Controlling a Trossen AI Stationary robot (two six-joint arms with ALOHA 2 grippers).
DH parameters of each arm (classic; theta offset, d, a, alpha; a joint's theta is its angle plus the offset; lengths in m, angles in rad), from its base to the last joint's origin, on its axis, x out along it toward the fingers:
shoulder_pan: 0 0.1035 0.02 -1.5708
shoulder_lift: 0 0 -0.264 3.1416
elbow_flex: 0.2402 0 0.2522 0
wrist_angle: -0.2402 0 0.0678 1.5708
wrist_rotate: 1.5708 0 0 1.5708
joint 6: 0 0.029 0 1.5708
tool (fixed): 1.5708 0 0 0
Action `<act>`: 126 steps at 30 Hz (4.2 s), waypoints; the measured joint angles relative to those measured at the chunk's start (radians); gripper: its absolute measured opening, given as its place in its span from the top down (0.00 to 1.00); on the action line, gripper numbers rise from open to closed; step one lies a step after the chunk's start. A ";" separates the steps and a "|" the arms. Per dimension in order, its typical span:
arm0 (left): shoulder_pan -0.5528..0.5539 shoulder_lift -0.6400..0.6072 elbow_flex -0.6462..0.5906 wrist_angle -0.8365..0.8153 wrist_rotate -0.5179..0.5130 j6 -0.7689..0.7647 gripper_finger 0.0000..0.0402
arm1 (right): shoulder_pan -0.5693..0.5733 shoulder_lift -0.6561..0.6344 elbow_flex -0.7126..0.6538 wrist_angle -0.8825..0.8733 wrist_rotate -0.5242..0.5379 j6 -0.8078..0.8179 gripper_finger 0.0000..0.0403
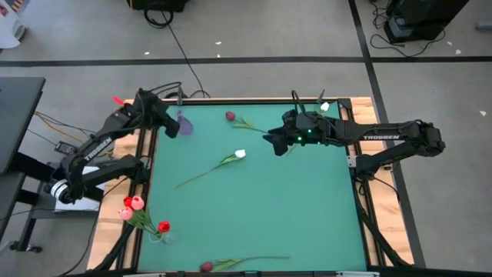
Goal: Sort flowers into vase by color
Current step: Put the bottom white flower into the violet vase
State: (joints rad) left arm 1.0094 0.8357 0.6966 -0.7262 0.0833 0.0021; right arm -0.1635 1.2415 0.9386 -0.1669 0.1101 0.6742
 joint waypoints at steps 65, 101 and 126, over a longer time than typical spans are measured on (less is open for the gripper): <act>-0.776 0.485 0.244 0.055 0.063 -0.274 0.54 | -0.144 0.387 0.006 0.009 -0.181 0.992 0.53; -0.763 0.481 0.403 -0.350 0.037 -0.323 0.54 | 0.026 0.918 0.338 0.498 -0.331 1.499 0.53; -0.762 0.476 0.403 -0.333 0.033 -0.241 0.54 | -0.038 0.914 0.340 0.277 -0.192 1.561 0.75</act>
State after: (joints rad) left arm 0.2470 1.3121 1.0992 -1.0595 0.1162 -0.2391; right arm -0.2012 2.1559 1.2788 0.1100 -0.0822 2.2352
